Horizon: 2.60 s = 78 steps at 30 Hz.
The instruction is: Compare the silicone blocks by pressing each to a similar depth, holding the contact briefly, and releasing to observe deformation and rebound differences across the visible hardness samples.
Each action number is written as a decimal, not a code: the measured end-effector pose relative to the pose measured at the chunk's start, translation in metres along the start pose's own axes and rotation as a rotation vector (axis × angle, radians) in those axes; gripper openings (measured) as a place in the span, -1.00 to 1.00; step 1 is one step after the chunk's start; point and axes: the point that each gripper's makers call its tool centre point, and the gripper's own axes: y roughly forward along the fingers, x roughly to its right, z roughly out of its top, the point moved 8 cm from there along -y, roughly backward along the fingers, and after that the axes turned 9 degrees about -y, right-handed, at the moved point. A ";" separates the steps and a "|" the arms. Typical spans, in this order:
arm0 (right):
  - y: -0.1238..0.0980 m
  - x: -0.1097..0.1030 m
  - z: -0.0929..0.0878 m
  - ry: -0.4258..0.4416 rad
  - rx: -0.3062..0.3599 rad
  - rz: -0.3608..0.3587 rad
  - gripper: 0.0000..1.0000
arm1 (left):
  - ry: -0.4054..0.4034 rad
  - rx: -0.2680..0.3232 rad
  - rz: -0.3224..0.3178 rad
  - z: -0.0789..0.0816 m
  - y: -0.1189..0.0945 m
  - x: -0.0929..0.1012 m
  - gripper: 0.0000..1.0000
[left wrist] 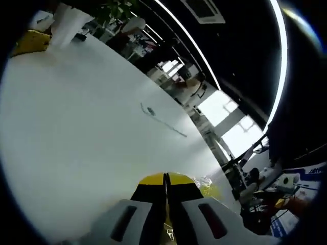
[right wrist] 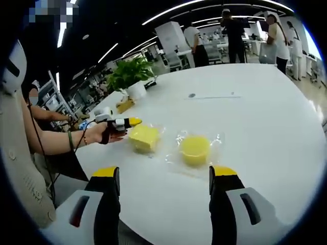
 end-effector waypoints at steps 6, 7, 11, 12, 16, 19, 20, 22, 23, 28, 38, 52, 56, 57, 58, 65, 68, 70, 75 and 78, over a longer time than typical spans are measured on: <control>-0.009 -0.003 0.002 -0.007 0.035 -0.004 0.32 | 0.107 -0.021 0.001 0.003 -0.001 0.028 -1.00; -0.011 -0.004 0.003 -0.011 0.043 -0.006 0.32 | 0.117 -0.023 -0.013 0.002 -0.001 0.037 -1.00; -0.020 -0.010 0.007 -0.022 0.079 -0.005 0.33 | 0.172 -0.031 -0.030 0.000 -0.004 0.063 -1.00; -0.021 -0.010 0.007 -0.023 0.083 -0.006 0.33 | 0.190 -0.035 -0.041 0.000 -0.005 0.071 -1.00; -0.030 -0.016 0.007 -0.033 0.109 -0.006 0.33 | 0.229 -0.042 -0.075 -0.003 -0.010 0.096 -1.00; -0.040 -0.020 0.008 -0.040 0.140 -0.009 0.33 | 0.270 -0.046 -0.081 -0.005 -0.017 0.114 -1.00; -0.042 -0.021 0.008 -0.041 0.146 -0.009 0.33 | 0.280 -0.050 -0.085 -0.005 -0.019 0.119 -1.00; -0.047 -0.025 0.009 -0.047 0.165 -0.009 0.33 | 0.299 -0.047 -0.086 -0.005 -0.024 0.127 -1.00; -0.049 -0.026 0.009 -0.049 0.171 -0.008 0.33 | 0.308 -0.050 -0.089 -0.003 -0.027 0.132 -1.00; -0.063 -0.035 0.012 -0.075 0.220 -0.007 0.34 | 0.353 -0.034 -0.107 0.007 -0.043 0.153 -1.00; -0.082 -0.047 0.025 -0.161 0.267 0.024 0.36 | 0.462 -0.043 -0.227 0.014 -0.079 0.208 -1.00; -0.057 -0.066 0.108 -0.454 0.286 0.185 0.41 | 0.609 -0.137 -0.378 -0.001 -0.101 0.263 -1.00; -0.043 -0.073 0.122 -0.532 0.261 0.234 0.42 | 0.624 -0.155 -0.414 -0.003 -0.101 0.272 -1.00; -0.040 -0.075 0.124 -0.539 0.255 0.245 0.42 | 0.628 -0.169 -0.433 -0.004 -0.102 0.275 -1.00; -0.035 -0.078 0.126 -0.570 0.236 0.266 0.42 | 0.631 -0.169 -0.434 -0.004 -0.102 0.276 -1.00; -0.008 -0.086 0.134 -0.643 0.173 0.346 0.44 | 0.672 -0.207 -0.479 -0.007 -0.101 0.289 -1.00; 0.004 -0.088 0.135 -0.656 0.143 0.390 0.46 | 0.679 -0.217 -0.496 -0.008 -0.099 0.292 -1.00; 0.014 -0.088 0.135 -0.685 0.112 0.408 0.45 | 0.695 -0.236 -0.501 -0.012 -0.097 0.295 -1.00; 0.030 -0.086 0.133 -0.705 0.074 0.444 0.38 | 0.712 -0.261 -0.525 -0.013 -0.095 0.299 -1.00; 0.035 -0.087 0.131 -0.709 0.057 0.477 0.27 | 0.721 -0.269 -0.536 -0.016 -0.094 0.303 -1.00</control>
